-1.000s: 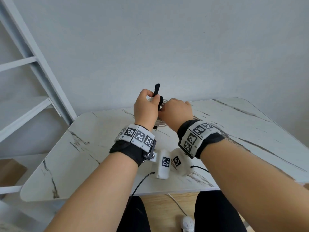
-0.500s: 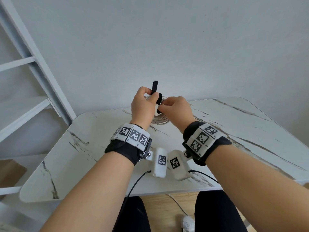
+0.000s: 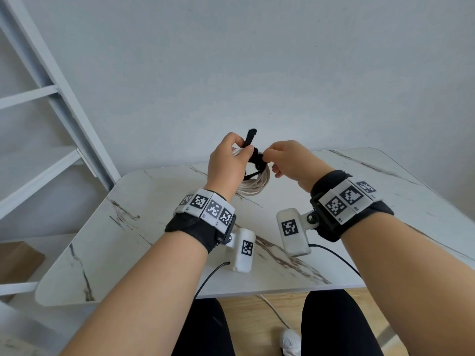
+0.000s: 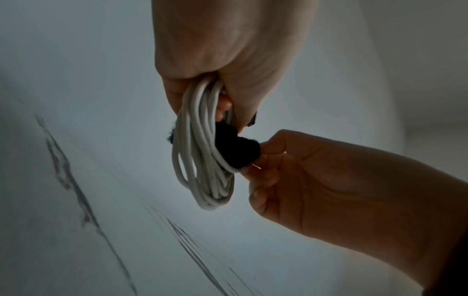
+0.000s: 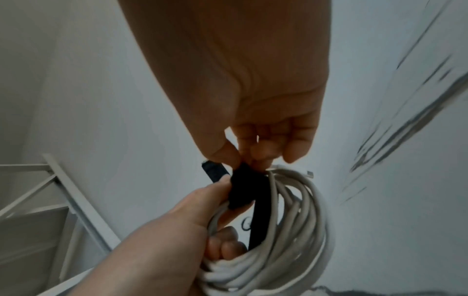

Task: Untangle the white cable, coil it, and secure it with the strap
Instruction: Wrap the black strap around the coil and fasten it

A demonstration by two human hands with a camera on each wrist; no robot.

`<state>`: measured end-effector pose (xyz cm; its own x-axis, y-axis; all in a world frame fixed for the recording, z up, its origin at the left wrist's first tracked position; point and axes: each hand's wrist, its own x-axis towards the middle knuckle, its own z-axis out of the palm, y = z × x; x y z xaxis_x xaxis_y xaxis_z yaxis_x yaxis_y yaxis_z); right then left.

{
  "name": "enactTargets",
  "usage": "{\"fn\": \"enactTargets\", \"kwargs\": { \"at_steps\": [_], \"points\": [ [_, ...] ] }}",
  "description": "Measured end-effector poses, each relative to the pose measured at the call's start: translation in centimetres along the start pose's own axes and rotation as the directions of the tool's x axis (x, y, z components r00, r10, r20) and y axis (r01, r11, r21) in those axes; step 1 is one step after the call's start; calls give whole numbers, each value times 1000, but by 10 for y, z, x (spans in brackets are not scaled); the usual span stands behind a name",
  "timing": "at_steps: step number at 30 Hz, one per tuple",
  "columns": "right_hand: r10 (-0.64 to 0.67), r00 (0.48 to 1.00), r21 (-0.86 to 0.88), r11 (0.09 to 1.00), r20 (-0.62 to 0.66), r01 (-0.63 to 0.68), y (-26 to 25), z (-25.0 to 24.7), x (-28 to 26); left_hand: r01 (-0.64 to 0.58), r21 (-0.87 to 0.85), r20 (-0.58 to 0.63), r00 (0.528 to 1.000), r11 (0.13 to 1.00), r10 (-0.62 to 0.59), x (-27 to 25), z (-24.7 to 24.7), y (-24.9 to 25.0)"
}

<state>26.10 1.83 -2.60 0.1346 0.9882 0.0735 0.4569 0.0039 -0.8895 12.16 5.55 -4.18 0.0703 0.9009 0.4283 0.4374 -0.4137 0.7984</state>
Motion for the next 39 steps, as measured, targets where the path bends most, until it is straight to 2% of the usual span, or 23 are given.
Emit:
{"fn": "enactTargets", "kwargs": {
  "at_steps": [5, 9, 13, 18, 21, 25, 29, 31, 33, 35, 37, 39],
  "points": [
    [-17, 1000, 127, 992, -6, 18, 7, 3, -2, 17, -10, -13, 1000, 1000, -17, -1, -1, -3],
    [-27, 994, 202, 979, 102, 6, 7, 8, -3, 62, -49, -8, 998, 997, -63, 0, -6, -6],
    [11, 986, 78, 997, 164, -24, 6, 8, -1, 90, -52, -35, 995, 995, -92, 4, -11, -9],
    [-4, 976, -140, 989, 219, 36, 2, -5, -2, 101, -46, -59, 993, 994, -103, 5, -19, -11],
    [-45, 991, -254, 964, 124, 75, -3, -11, -1, 124, -45, -49, 991, 991, -126, 7, -24, -11],
    [-112, 993, -224, 969, -27, 103, -3, -18, 7, 141, -51, 62, 988, 989, -138, 8, -32, -11],
    [-90, 982, -222, 974, -166, 52, 10, -16, 20, 139, -99, 191, 974, 985, -118, 5, -37, -5],
    [-54, 981, -173, 985, -186, 21, 18, -12, 22, 151, -142, 248, 962, 978, -113, 4, -37, -2],
    [15, 982, -26, 999, -188, -20, 25, -9, 21, 168, -199, 302, 948, 965, -102, 2, -37, 0],
    [101, 986, 100, 991, -131, -88, 30, -9, 20, 203, -268, 344, 933, 942, -103, 1, -37, 2],
    [146, 988, 115, 982, 43, -150, 35, -10, 21, 263, -363, 366, 923, 894, -122, 0, -36, 4],
    [121, 969, 223, 960, 214, -169, 38, -7, 21, 316, -465, 368, 919, 827, -145, -1, -34, 7]
  ]
}}
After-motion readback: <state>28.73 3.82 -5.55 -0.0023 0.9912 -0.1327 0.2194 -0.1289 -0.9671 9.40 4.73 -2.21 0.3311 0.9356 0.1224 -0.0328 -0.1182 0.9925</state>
